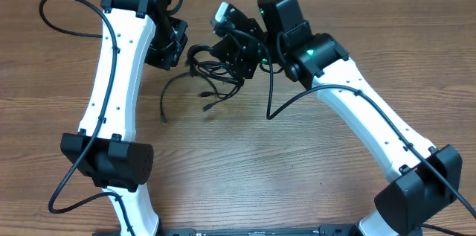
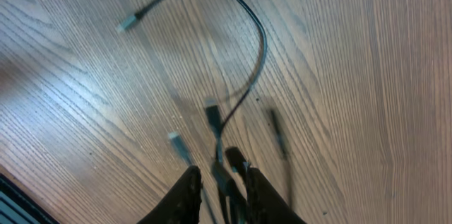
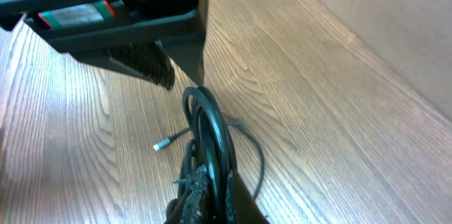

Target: Untangle cables

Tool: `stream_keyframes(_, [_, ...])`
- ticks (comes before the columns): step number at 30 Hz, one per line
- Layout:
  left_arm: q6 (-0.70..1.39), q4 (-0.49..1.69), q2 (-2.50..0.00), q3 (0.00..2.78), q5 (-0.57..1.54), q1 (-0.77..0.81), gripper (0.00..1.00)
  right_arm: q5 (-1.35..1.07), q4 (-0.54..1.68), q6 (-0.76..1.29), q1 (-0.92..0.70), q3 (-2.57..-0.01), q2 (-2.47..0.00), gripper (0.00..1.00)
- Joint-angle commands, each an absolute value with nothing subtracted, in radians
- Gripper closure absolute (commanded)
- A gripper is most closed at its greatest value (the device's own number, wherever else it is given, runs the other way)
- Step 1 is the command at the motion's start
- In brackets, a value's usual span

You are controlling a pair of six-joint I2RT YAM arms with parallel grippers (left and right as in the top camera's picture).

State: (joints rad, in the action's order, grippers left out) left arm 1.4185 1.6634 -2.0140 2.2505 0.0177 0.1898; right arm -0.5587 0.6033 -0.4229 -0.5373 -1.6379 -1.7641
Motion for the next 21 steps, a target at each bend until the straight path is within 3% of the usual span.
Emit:
stream_keyframes(1, [1.422,1.660,-1.991,2.258,0.003,0.191,0.79,-0.605,0.599,-0.411,-0.545,-1.650,-1.736,0.96])
stream_keyframes(7, [1.422,1.685,-1.991,2.258,0.057,0.191,0.79,-0.605,0.593,-0.411,-0.543,-1.650,-1.736,0.96])
stream_keyframes(10, [1.434,1.687,-1.991,2.258,0.127,0.191,0.73,-0.605,0.580,-0.411,-0.543,-1.650,-1.736,0.96])
stream_keyframes(12, [1.462,1.681,-1.991,2.258,0.179,0.191,0.60,-0.605,0.573,-0.411,-0.543,-1.650,-1.736,0.96])
stream_keyframes(16, [1.463,1.651,-1.991,2.258,0.258,0.191,0.11,-0.605,0.574,-0.411,-0.541,-1.650,-1.736,0.96])
stream_keyframes(19, [1.463,1.652,-1.991,2.258,0.264,0.191,0.00,-0.605,0.572,-0.411,-0.530,-1.650,-1.736,0.96])
stream_keyframes(21, [1.463,1.652,-1.991,2.258,0.263,0.191,0.00,-0.609,0.572,-0.411,-0.521,-1.650,-1.736,0.96])
